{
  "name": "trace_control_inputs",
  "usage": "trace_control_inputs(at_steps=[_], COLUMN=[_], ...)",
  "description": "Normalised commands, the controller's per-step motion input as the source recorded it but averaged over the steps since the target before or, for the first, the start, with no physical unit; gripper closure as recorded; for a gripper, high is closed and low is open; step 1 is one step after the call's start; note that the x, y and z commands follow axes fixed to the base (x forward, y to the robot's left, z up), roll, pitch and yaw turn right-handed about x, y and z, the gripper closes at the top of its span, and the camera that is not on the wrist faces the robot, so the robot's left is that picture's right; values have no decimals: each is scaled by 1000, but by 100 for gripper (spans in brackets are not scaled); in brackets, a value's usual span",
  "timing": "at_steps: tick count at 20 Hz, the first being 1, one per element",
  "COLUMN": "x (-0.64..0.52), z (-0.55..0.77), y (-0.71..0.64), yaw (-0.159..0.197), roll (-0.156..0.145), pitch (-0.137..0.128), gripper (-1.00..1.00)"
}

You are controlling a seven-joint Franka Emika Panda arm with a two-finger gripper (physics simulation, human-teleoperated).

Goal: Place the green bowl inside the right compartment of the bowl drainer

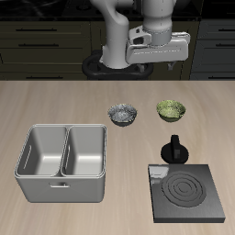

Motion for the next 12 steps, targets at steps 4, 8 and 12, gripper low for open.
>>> trace_control_inputs(at_steps=[4, 8, 12], x=[120, -21, -50], z=[-277, -201, -144], y=[319, 253, 156], yaw=[-23, -4, 1], roll=[25, 21, 20], pitch=[69, 31, 28], gripper=[-100, -100, -100])
